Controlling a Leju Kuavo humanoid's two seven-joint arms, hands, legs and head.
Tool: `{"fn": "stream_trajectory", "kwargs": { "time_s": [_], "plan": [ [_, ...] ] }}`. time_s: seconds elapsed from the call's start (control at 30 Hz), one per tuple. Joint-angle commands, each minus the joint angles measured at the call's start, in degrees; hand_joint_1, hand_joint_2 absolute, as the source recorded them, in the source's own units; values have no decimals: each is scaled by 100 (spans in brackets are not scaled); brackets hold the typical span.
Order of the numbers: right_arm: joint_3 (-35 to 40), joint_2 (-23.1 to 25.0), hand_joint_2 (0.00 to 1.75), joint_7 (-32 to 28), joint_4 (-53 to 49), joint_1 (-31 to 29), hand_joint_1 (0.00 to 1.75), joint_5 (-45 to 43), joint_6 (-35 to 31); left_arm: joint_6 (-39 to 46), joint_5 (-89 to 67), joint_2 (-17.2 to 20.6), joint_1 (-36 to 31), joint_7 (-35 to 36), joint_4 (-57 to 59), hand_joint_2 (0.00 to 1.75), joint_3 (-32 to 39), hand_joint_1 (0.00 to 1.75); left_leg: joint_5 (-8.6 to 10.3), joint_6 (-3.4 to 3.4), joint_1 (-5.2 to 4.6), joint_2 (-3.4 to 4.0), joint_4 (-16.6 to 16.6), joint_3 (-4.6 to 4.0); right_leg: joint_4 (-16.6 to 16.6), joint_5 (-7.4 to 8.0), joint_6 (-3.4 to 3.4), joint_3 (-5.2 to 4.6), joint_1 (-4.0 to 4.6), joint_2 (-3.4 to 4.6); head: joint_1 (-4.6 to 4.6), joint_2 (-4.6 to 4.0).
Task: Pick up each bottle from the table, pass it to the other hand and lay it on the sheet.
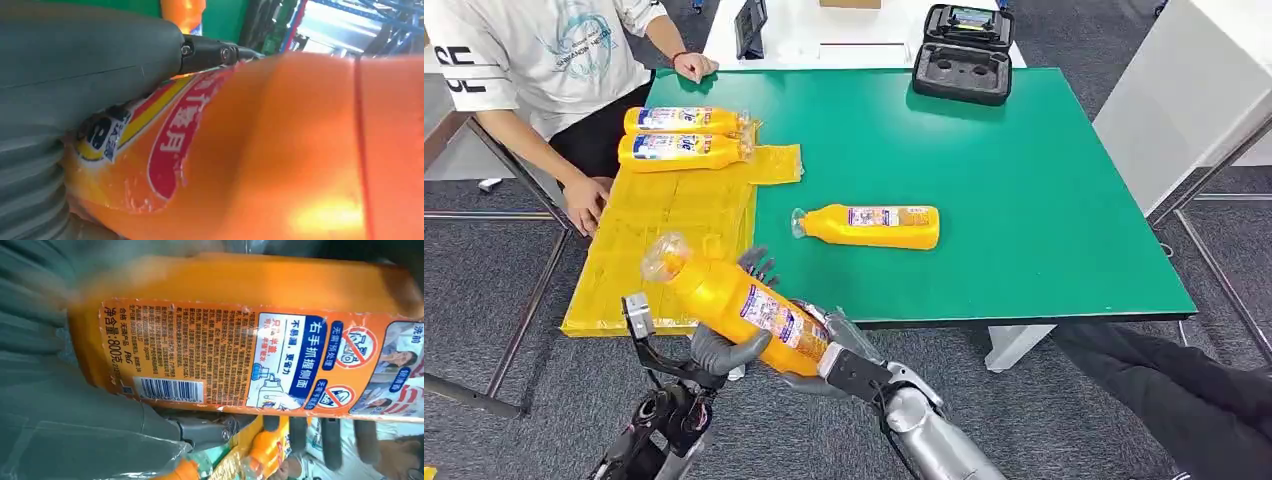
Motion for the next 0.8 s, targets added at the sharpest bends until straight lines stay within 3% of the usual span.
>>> {"fn": "stream_trajectory", "kwargs": {
  "time_s": [0.03, 0.8],
  "plan": [
    [161, -59, 175, 36, 309, 29, 175, 138, 121, -117, 93, 83, -343, -47, 524, 175, -91, 0, -8, -10, 8, -4, -5, 26, -8, -8, -9, 30, 8, -5, -4, 0],
    [423, -6, 175, -59, 983, -367, 175, 257, 282, -3, 7, 192, 19, 43, 116, 175, 62, 0, -5, -7, 5, 4, -3, 13, -4, -3, -7, 16, 6, 3, 0, 0]
  ]
}}
